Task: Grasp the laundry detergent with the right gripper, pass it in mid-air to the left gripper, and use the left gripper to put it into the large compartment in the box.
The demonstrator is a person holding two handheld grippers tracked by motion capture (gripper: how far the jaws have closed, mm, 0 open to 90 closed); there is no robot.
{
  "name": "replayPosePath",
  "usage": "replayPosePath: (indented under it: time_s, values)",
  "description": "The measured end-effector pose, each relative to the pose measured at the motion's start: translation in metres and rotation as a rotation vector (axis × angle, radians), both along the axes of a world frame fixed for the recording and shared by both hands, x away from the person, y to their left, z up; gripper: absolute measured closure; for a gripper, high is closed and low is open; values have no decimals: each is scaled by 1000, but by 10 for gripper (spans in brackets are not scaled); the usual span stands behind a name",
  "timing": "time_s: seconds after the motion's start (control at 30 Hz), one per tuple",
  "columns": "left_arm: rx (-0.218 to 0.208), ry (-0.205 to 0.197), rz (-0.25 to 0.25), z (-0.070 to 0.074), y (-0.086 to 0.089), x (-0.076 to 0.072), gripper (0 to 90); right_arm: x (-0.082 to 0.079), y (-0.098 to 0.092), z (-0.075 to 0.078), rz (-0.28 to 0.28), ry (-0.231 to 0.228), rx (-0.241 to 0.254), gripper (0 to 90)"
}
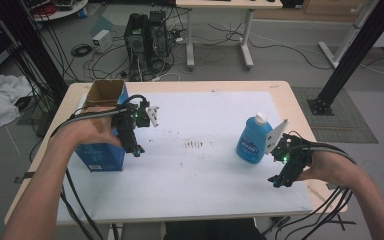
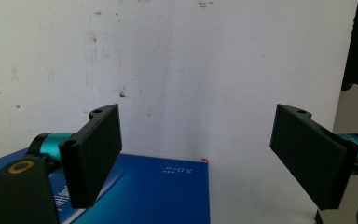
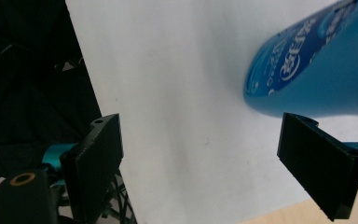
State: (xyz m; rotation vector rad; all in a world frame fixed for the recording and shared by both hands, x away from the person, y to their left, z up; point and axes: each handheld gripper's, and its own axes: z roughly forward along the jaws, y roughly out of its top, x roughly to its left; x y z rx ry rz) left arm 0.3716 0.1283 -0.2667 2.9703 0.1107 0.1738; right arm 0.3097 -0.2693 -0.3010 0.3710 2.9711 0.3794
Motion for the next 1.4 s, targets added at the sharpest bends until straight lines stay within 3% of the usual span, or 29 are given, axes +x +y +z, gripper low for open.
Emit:
replayPosePath:
  time_s: [0.2,0.7,1.03,1.07,1.17,1.4]
  values:
    - [1,4,0,-1,-1,0,166,6,-5,0,-94,36,-23,134]
    - [4,4,-12,-3,-2,0,166,33,-9,3,-314,15,13,134]
    - [5,2,-11,-3,0,-2,166,45,-2,2,-356,-4,31,134]
    - [3,2,-11,-3,0,-4,166,50,0,2,-392,-14,58,134]
    - [3,0,-13,-3,0,-5,166,55,0,1,-402,-21,71,134]
    - [2,-12,-10,-3,1,-6,166,59,2,-3,-441,2,73,134]
